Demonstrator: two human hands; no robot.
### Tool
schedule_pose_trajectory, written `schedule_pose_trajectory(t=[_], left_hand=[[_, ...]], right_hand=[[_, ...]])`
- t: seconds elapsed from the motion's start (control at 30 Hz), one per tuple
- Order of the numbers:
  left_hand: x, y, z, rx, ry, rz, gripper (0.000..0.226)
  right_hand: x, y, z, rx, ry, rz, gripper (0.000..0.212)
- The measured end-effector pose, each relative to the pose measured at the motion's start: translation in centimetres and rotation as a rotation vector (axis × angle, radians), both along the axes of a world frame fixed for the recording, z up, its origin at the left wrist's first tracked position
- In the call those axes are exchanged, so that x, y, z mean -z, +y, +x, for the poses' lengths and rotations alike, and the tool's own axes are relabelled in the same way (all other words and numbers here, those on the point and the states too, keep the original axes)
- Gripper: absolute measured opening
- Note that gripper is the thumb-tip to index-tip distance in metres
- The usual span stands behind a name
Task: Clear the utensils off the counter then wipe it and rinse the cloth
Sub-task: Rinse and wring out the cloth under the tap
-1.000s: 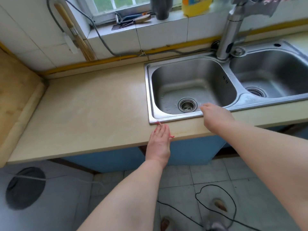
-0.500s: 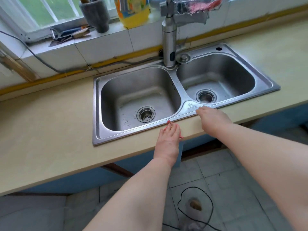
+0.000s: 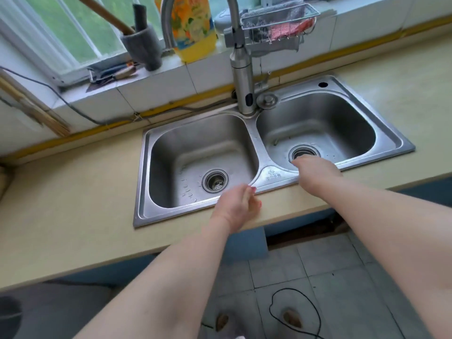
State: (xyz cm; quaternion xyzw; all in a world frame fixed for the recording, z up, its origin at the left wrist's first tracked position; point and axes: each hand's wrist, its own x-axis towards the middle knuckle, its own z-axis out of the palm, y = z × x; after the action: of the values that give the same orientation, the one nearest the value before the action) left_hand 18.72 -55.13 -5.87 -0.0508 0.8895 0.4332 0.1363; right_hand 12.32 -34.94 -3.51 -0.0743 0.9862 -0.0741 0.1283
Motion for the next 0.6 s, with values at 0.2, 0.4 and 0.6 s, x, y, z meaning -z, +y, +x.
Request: schedule_pose_trajectory(t=[0.2, 0.4, 0.6], left_hand=[[-5.2, -5.6, -3.4, -0.574, -0.404, 0.819, 0.051], [-6.9, -10.1, -8.1, -0.649, -0.327, 0.931, 0.030], [-7.1, -12.8, -14.3, -0.511, -0.378, 1.046, 0.046]], right_hand=[[-1.3, -4.9, -1.8, -0.121, -0.100, -0.081, 0.053], [-2.7, -8.9, -4.9, -0.168, -0.083, -0.091, 0.048], [-3.6, -12.4, -9.8, -0.060, -0.057, -0.117, 0.044]])
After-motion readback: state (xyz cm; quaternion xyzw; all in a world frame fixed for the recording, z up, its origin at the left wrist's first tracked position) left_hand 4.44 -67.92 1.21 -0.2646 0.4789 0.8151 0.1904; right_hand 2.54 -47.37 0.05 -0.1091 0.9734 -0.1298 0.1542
